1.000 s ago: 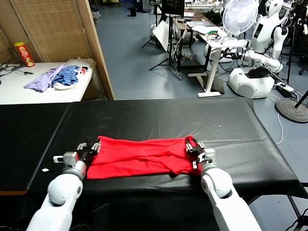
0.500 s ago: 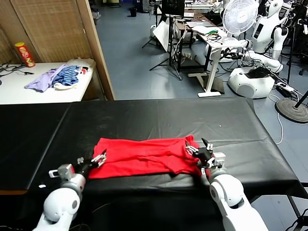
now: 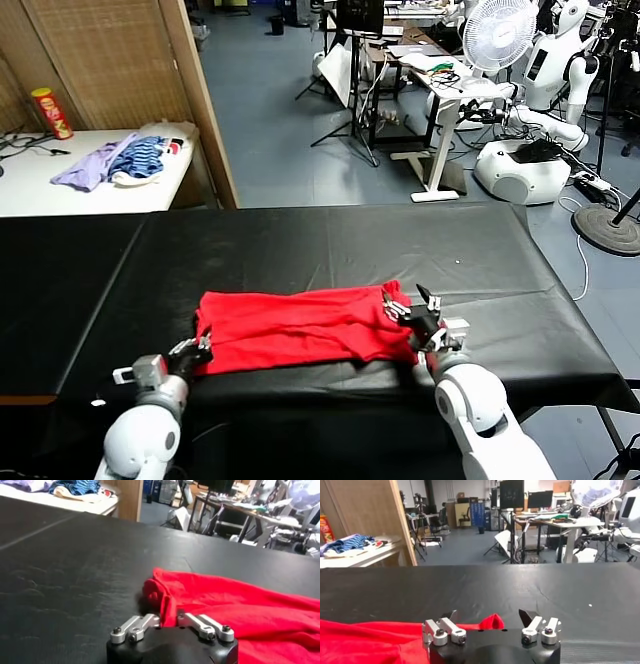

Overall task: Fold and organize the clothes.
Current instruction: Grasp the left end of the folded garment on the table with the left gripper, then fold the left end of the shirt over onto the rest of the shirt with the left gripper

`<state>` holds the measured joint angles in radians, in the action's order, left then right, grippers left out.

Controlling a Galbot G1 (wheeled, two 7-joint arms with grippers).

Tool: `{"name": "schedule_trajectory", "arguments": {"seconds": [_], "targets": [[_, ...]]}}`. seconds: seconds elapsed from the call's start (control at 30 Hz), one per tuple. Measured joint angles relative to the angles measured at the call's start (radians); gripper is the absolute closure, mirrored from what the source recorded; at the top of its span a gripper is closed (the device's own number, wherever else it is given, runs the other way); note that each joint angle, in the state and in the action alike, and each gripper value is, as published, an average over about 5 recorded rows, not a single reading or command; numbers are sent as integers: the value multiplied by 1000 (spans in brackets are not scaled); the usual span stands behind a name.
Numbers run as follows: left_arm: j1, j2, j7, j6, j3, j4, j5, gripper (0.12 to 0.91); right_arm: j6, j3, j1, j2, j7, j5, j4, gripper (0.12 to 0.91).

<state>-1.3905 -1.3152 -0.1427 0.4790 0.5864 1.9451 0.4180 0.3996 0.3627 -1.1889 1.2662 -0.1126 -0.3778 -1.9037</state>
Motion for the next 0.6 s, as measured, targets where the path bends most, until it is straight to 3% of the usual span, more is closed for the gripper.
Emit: {"name": "schedule_trajectory", "arguments": {"seconds": [0.17,0.4,0.5,0.6], "targets": [[-2,44,26,-38,26,-18,-158,868,9,8,-17,5,-7,3,-26,227],[-29,207,28,-67,98,-47,-384,868,14,3,-32,21,-10,22,-50,227],[-35,248,13,-42,97,-22,-401,868,17,3,-41,26,-12,29,-61,227],[-26,250,-30,13,68,36,-345,868,21,11,-54,27,-16,35,-73,227]]}}
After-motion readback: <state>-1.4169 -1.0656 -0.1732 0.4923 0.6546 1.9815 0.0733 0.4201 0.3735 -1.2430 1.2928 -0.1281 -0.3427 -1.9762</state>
